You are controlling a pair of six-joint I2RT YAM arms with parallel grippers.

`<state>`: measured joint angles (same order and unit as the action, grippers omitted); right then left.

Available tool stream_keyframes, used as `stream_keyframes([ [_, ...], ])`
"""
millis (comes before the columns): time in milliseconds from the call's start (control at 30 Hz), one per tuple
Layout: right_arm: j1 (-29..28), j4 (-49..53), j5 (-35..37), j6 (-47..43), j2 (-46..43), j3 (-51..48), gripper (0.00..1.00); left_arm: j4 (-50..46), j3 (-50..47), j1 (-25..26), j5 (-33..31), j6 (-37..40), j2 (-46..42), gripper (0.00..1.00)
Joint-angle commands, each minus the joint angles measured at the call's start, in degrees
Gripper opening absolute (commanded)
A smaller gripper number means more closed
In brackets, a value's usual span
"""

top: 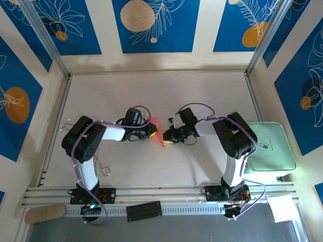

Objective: Fold a paper plane with a square sheet of paper (pick it up from the middle)

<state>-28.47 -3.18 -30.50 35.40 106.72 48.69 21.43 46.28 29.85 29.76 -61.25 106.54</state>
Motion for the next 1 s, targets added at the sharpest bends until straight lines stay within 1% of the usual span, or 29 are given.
stream_keyframes([
  [0,-0.1,3.1,0.1,-0.8,1.1,0.1,0.15,-2.0,0.8,-0.3,-0.7,-0.3,1.7,0.12],
  [167,-0.1,4.2,0.9,-0.9,1.2,0.7,0.14,-2.1,1.1,-0.3,-0.7,-0.3,2.0,0.12],
  [267,0.1,4.3,0.1,-0.4,0.3,0.8,0.16,-2.2,1.3,-0.3,-0.5,-0.3,2.1,0.13],
  [433,0.3,4.3,1.2,0.4,-3.9,0.2,0.20,-2.2,1.6,-0.3,-0.2,-0.2,2.1,0.13],
  [600,0.2,4.4,4.1,0.1,-8.1,-1.2,0.20,-2.2,1.7,-0.3,-0.1,-0.1,2.1,0.14],
  [667,0.0,4.5,3.8,-0.4,-9.2,-1.3,0.20,-2.2,1.6,-0.4,-0.1,-0.1,2.1,0.14],
  [767,-1.2,5.9,2.8,-1.7,-8.8,0.1,0.18,-2.3,1.6,-0.3,-0.2,-0.2,2.2,0.14],
  [967,-3.4,6.6,3.5,-1.8,-5.6,2.2,0.15,-2.4,1.6,-0.3,-0.1,-0.1,2.2,0.15],
])
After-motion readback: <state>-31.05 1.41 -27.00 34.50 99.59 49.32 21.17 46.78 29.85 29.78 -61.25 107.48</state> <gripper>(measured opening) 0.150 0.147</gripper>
